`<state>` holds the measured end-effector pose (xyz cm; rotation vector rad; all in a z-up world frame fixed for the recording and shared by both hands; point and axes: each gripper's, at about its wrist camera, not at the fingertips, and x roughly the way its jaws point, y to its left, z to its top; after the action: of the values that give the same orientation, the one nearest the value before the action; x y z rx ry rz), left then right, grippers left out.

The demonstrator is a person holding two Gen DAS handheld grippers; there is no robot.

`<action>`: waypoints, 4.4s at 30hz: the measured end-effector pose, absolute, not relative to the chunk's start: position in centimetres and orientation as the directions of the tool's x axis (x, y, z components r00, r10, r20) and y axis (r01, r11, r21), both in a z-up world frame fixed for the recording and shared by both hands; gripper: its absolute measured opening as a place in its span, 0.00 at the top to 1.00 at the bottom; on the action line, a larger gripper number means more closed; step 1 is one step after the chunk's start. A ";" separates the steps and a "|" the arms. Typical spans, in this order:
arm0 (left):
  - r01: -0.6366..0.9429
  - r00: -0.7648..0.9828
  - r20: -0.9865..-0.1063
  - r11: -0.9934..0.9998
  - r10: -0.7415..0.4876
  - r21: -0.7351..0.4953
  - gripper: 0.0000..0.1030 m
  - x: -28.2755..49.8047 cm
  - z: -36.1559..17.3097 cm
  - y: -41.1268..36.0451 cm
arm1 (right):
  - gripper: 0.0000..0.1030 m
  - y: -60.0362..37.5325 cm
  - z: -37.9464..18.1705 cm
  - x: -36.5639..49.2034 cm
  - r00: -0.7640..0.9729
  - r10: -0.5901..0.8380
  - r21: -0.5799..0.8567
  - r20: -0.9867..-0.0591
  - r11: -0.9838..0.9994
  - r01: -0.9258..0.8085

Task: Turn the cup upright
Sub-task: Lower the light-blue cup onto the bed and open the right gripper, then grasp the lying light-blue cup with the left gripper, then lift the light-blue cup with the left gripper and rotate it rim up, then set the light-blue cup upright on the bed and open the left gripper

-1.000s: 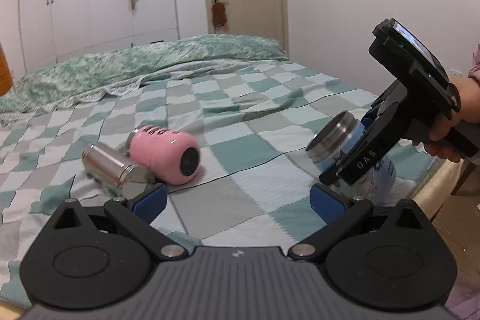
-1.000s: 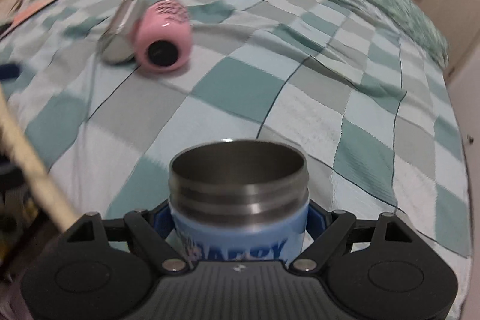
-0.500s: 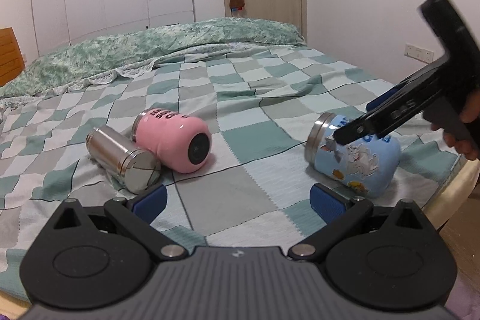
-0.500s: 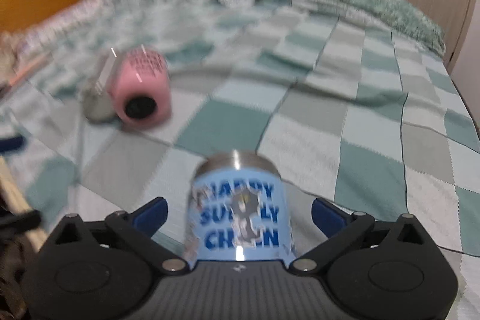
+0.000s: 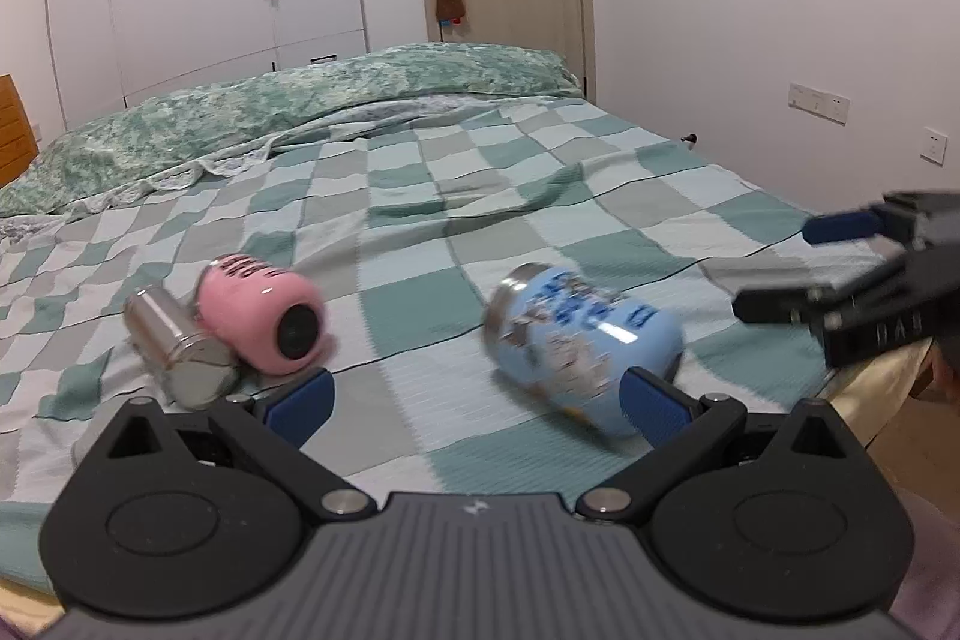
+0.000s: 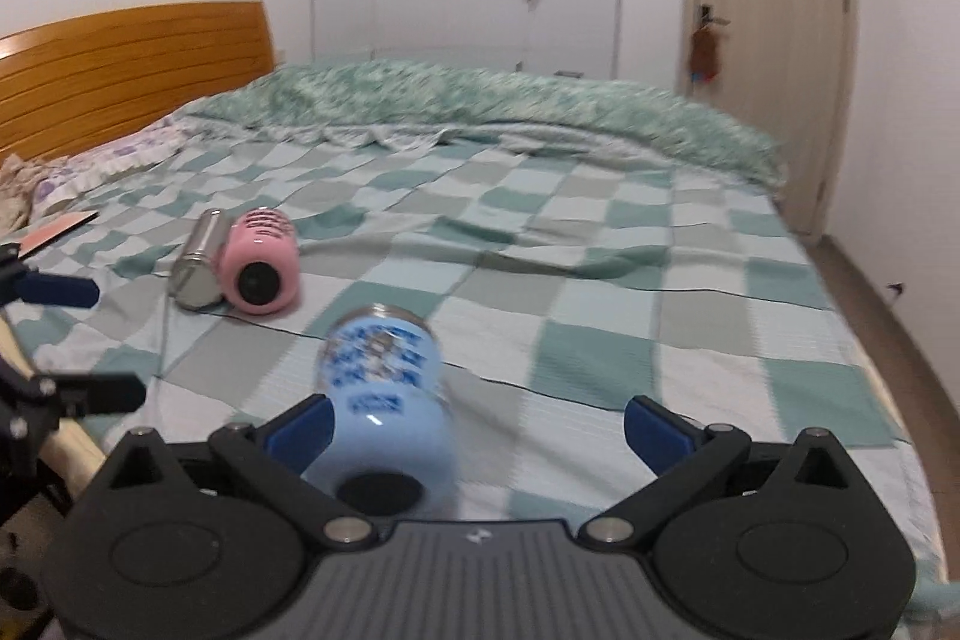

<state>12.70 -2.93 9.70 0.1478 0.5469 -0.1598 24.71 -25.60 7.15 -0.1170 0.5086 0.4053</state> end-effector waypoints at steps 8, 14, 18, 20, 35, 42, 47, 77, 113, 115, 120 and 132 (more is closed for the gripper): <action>0.160 0.802 -0.588 0.986 -0.106 0.040 0.00 16.2 9.7 -7.9 | 0.00 -29.0 4.9 23.7 0.858 0.254 -0.078 -0.446 0.944 -0.320; 0.089 0.758 -0.651 0.995 -0.042 0.039 0.00 20.0 8.7 -10.5 | 0.00 -30.9 3.5 25.9 0.870 0.234 -0.056 -0.433 0.957 -0.285; 0.027 0.733 -0.679 0.998 0.022 0.061 0.00 22.6 7.8 -11.4 | 0.00 -31.1 2.9 28.0 0.869 0.240 -0.039 -0.432 0.958 -0.284; -0.003 0.720 -0.692 0.997 0.054 0.076 0.00 23.8 7.4 -11.7 | 0.00 -31.2 2.6 28.9 0.870 0.237 -0.027 -0.432 0.961 -0.275; 0.122 0.648 -0.760 0.979 0.045 0.162 0.00 27.7 4.9 -11.9 | 0.00 -31.8 0.2 32.3 0.866 0.265 0.032 -0.424 0.960 -0.279; 0.290 0.617 -0.787 0.934 -0.015 0.209 0.05 27.0 5.3 -11.5 | 0.00 -31.3 0.1 32.2 0.856 0.296 0.044 -0.423 0.951 -0.307; 0.227 0.604 -0.797 0.956 0.011 0.185 0.01 28.0 5.1 -11.4 | 0.00 -31.1 0.1 32.1 0.855 0.306 0.056 -0.419 0.948 -0.312; 0.179 0.775 -0.613 0.984 -0.155 -0.023 0.17 23.2 8.3 -9.7 | 0.00 -31.9 1.4 29.1 0.915 0.288 0.125 -0.283 0.957 -0.262; 0.169 0.965 -0.217 0.980 -0.144 0.104 0.00 19.5 9.8 -11.9 | 0.00 -34.1 1.7 27.7 0.965 0.180 0.112 -0.192 0.981 -0.161; 0.149 0.972 -0.192 0.986 -0.132 0.076 0.00 17.9 10.8 -10.5 | 0.00 -33.6 2.4 26.8 0.968 0.191 0.108 -0.160 0.979 -0.175; 0.081 0.986 -0.150 0.995 -0.072 0.054 0.00 13.2 11.4 -6.7 | 0.00 -32.2 4.2 23.5 0.967 0.242 0.125 -0.079 0.965 -0.231; -0.048 0.975 -0.218 0.998 0.054 0.031 0.00 5.2 6.2 1.2 | 0.00 -26.8 2.3 16.8 0.940 0.319 0.092 -0.126 0.947 -0.309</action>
<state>5.20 1.17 6.16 0.0257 0.2204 0.0513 16.76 -26.81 2.27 0.0717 0.1398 0.3205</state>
